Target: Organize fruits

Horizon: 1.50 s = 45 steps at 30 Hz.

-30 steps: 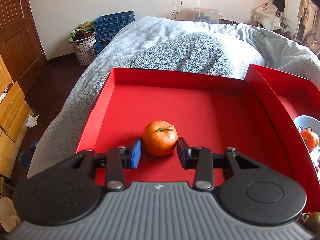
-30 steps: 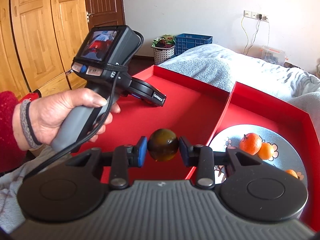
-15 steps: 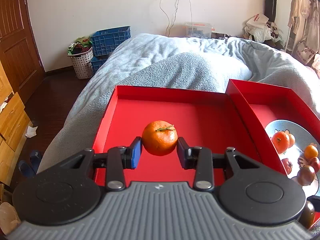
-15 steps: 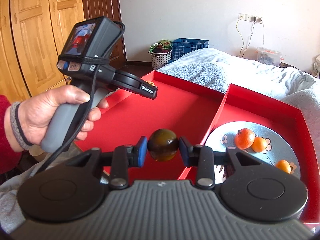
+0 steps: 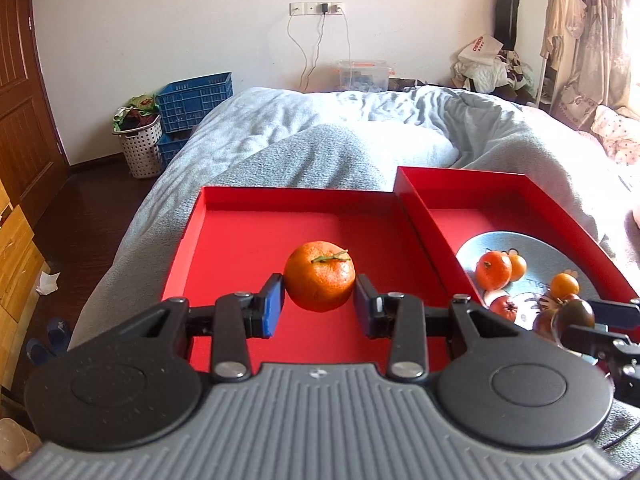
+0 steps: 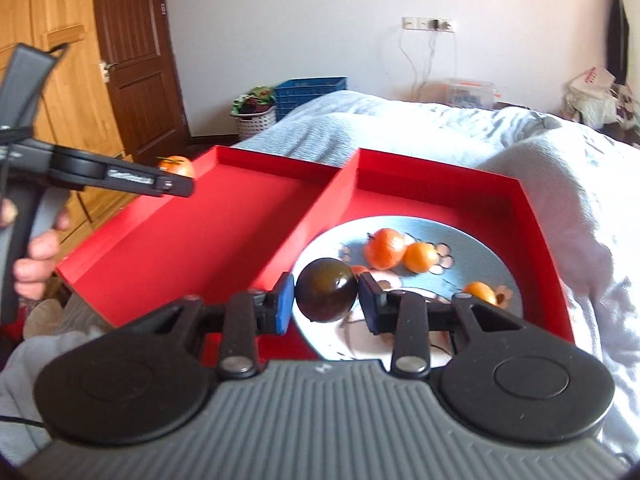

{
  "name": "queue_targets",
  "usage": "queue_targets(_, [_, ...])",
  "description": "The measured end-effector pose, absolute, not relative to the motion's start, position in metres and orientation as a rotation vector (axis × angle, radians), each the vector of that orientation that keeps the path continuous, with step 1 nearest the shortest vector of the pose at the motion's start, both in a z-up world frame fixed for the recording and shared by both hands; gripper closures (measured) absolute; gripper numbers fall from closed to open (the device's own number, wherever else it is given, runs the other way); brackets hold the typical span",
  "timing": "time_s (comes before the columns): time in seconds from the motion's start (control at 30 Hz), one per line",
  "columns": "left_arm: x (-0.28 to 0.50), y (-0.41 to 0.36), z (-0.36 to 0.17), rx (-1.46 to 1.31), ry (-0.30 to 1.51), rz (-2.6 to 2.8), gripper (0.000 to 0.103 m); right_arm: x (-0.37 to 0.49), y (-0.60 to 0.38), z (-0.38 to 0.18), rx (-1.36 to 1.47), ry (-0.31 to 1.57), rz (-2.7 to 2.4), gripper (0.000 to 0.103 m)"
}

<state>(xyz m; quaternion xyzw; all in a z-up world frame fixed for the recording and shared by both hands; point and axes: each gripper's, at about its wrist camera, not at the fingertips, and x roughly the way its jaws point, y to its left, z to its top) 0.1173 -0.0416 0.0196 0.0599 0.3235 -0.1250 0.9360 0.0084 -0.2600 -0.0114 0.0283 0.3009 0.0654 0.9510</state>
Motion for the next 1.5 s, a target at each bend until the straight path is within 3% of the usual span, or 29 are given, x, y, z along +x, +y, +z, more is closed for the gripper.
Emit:
queue_targets(0.47, [0.090, -0.083, 0.023, 0.156, 0.648, -0.381, 0.060, 0.055, -0.289, -0.022, 0.084, 0.628, 0.060, 0.064])
queue_targets(0.67, [0.090, -0.084, 0.021, 0.160, 0.655, -0.391, 0.060, 0.037, -0.286, -0.013, 0.115, 0.616, 0.118, 0.064])
queue_targets(1.03, [0.088, -0.085, 0.019, 0.154, 0.650, -0.409, 0.060, 0.032, -0.284, -0.043, 0.273, 0.755, 0.200, 0.064])
queue_targets(1.23, [0.089, -0.086, 0.018, 0.151, 0.658, -0.408, 0.060, 0.047, -0.275, -0.044, 0.106, 0.728, 0.110, 0.064])
queue_targets(1.43, [0.086, -0.095, 0.013, 0.153, 0.671, -0.429, 0.059, 0.043, -0.284, -0.045, 0.119, 0.716, 0.086, 0.064])
queue_targets(1.5, [0.084, -0.102, 0.009, 0.160, 0.682, -0.444, 0.060, 0.029, -0.284, -0.037, 0.110, 0.675, 0.072, 0.057])
